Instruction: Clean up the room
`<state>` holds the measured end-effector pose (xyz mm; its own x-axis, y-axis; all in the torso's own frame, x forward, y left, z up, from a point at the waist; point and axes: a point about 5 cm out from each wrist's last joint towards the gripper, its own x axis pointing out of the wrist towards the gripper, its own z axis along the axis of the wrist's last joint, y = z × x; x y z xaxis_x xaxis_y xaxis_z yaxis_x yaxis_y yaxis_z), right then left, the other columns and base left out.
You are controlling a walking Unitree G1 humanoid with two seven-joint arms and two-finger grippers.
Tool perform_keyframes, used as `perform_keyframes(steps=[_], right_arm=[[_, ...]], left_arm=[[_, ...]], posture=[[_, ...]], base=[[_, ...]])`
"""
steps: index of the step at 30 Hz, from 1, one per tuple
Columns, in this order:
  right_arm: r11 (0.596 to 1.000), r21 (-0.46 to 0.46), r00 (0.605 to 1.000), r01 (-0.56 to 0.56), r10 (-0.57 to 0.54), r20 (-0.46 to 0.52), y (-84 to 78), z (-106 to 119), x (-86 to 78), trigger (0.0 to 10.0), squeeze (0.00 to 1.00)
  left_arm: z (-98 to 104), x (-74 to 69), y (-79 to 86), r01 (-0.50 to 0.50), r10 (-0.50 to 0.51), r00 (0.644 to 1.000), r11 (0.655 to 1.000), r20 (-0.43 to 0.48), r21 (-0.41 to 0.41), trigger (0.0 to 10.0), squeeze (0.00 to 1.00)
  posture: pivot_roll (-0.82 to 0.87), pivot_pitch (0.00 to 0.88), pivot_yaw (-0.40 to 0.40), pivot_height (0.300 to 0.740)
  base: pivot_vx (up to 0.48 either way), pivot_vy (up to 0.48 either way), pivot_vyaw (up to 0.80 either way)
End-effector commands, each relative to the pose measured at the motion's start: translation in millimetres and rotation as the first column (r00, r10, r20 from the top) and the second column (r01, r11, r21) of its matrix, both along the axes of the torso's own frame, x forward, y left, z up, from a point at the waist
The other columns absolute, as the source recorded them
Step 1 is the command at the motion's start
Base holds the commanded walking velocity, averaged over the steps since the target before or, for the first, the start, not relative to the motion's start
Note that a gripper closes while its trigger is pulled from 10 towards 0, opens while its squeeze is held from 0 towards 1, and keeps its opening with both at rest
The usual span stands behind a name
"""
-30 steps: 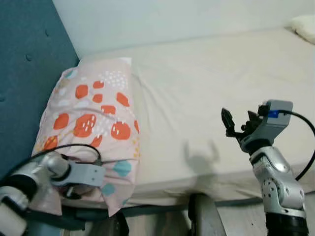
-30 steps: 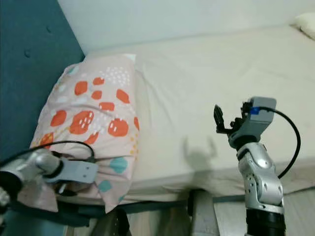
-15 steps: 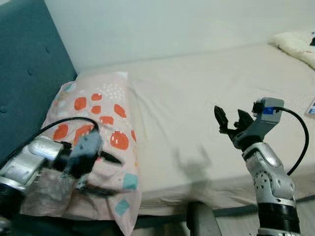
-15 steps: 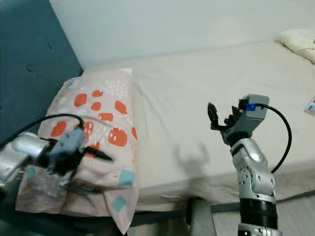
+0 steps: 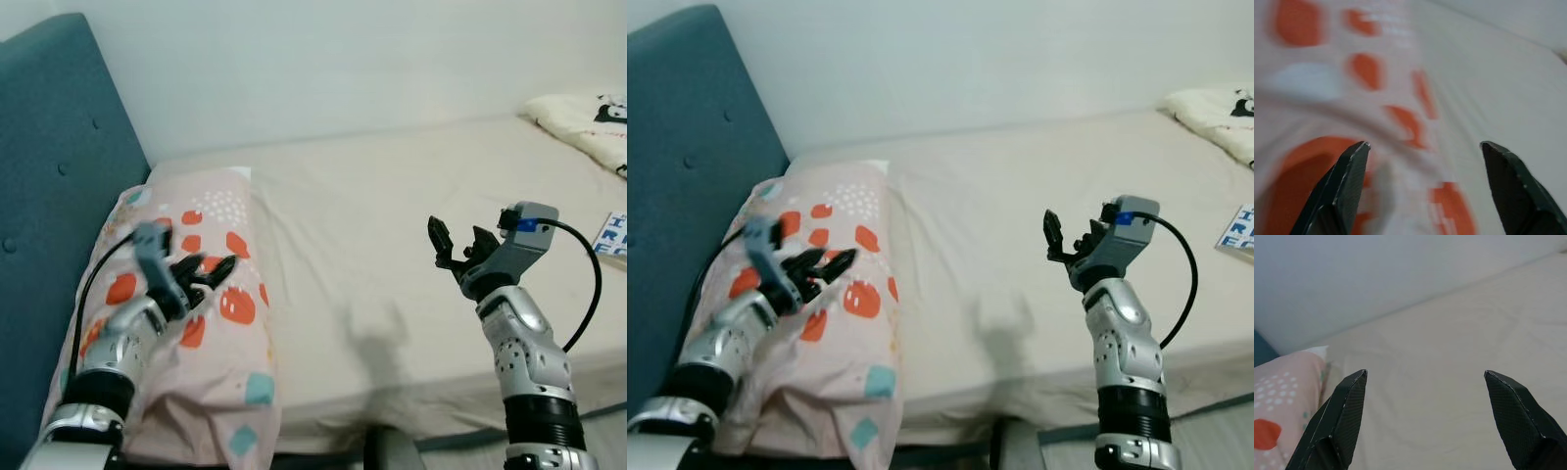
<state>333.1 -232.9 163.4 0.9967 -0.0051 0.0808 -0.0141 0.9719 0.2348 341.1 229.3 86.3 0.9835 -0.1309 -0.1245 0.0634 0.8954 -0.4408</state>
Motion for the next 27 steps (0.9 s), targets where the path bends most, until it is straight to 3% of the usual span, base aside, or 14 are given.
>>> perform_keyframes(steps=[1, 6, 10, 16, 18, 19, 21, 24, 26, 27], right_arm=[[1.0, -0.005, 1.0, -0.001, 0.001, -0.02, -0.3, -8.3, -2.2, 10.0, 0.0], [1.0, -0.014, 0.999, -0.005, 0.005, -0.053, -1.8, -20.9, -5.8, 10.0, 0.0], [1.0, -0.019, 0.998, -0.006, 0.005, -0.059, -1.5, -24.1, -4.8, 10.0, 0.0], [1.0, -0.026, 0.994, -0.007, 0.004, -0.108, -0.9, -40.3, -6.0, 10.0, 0.0], [0.999, -0.033, 0.981, -0.004, -0.002, -0.192, -1.5, -66.2, -12.9, 10.0, 0.0], [0.999, -0.033, 0.981, -0.004, -0.002, -0.192, -1.5, -66.2, -12.9, 10.0, 0.0], [0.999, -0.037, 0.945, -0.007, -0.006, -0.326, -1.4, -104.8, -28.5, 10.0, 0.0], [1.0, -0.026, 0.923, -0.01, -0.001, -0.386, -0.4, -122.3, -37.4, 10.0, 0.0], [0.999, -0.049, 0.835, -0.007, -0.021, -0.55, 0.7, -160.6, -60.4, 10.0, 0.0], [0.999, -0.049, 0.835, -0.007, -0.021, -0.55, 0.7, -160.6, -60.4, 10.0, 0.0]], left_arm=[[-12.3, -6.8, 5.3, -0.074, 0.072, 0.996, 0.997, -0.047, -0.037, 10.0, 0.0], [-23.3, -13.2, -0.9, -0.067, 0.067, 0.996, 0.998, -0.051, 0.011, 10.0, 0.0], [-25.5, -13.3, -5.0, -0.066, 0.068, 0.997, 0.997, -0.045, 0.03, 10.0, 0.0], [-37.0, -19.7, -10.8, -0.033, 0.041, 0.997, 0.992, -0.068, 0.118, 10.0, 0.0], [-53.3, -31.5, -10.5, -0.009, 0.035, 0.991, 0.98, -0.126, 0.197, 10.0, 0.0], [-53.3, -31.5, -10.5, -0.009, 0.035, 0.991, 0.98, -0.126, 0.197, 10.0, 0.0], [-77.5, -52.0, -8.8, 0.037, 0.034, 0.972, 0.955, -0.232, 0.295, 10.0, 0.0], [-88.0, -61.9, -7.7, 0.057, 0.037, 0.959, 0.946, -0.28, 0.32, 10.0, 0.0], [-107.4, -82.1, -5.9, 0.085, 0.043, 0.926, 0.945, -0.376, 0.317, 10.0, 0.0], [-107.4, -82.1, -5.9, 0.085, 0.043, 0.926, 0.945, -0.376, 0.317, 10.0, 0.0]], posture=[[-0.07, 0.002, 0.03, 0.659], [-0.06, 0.0, 0.019, 0.678], [-0.07, 0.0, 0.021, 0.688], [-0.07, 0.0, 0.017, 0.703], [-0.07, 0.0, 0.013, 0.713], [-0.07, 0.0, 0.013, 0.713], [-0.07, 0.0, 0.007, 0.723], [-0.07, 0.0, 0.007, 0.728], [-0.07, 0.0, 0.003, 0.737], [-0.07, 0.0, 0.003, 0.737]], base=[[0.0, 0.0, 0.0], [-0.442, 0.0, 0.0], [0.0, 0.0, 0.0], [0.0, 0.0, 0.0], [0.0, 0.0, 0.0], [0.0, 0.0, 0.0], [0.0, 0.0, 0.0], [0.0, 0.0, 0.0], [0.0, 0.0, 0.0], [0.0, 0.0, 0.0]])
